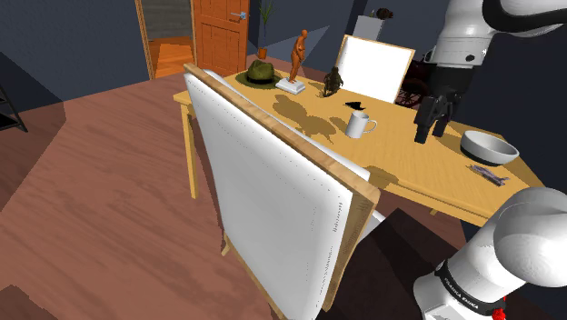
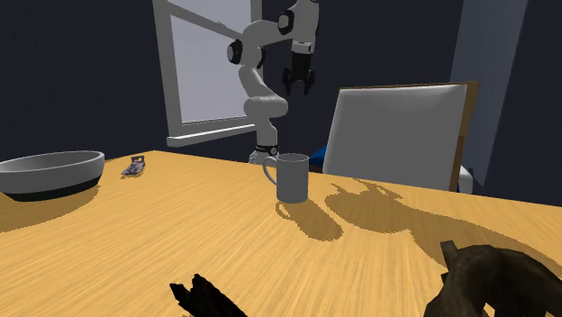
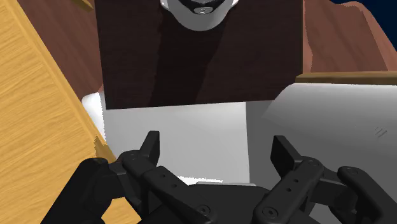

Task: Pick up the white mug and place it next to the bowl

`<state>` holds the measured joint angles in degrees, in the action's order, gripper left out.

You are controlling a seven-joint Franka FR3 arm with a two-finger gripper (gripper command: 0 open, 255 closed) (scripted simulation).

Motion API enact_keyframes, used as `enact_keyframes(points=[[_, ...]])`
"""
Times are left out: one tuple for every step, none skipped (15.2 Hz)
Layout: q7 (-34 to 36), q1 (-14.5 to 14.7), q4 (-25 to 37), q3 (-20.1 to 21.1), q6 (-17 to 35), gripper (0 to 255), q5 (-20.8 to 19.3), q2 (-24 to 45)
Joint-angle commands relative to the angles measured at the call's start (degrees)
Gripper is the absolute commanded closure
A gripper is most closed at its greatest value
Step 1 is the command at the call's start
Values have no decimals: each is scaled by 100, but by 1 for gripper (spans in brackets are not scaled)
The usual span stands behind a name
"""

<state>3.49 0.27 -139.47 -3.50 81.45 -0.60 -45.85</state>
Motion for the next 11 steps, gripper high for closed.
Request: enact_keyframes(points=[[0, 0, 0, 0, 0, 0, 0, 0], [-82, -26, -6, -77, 176, 0, -73, 126], [-163, -51, -4, -154, 351, 0, -143, 257], [-242, -75, 5, -230, 525, 0, -208, 395], [-320, -98, 22, -307, 698, 0, -268, 538], [-397, -118, 46, -384, 869, 0, -324, 686], [-473, -139, 78, -459, 1038, 0, -374, 839], [-550, -159, 117, -533, 1205, 0, -419, 997], [-626, -178, 163, -606, 1369, 0, -458, 1159], [-703, -195, 217, -678, 1530, 0, -491, 1325], [-779, -209, 278, -751, 1688, 0, -519, 1495]])
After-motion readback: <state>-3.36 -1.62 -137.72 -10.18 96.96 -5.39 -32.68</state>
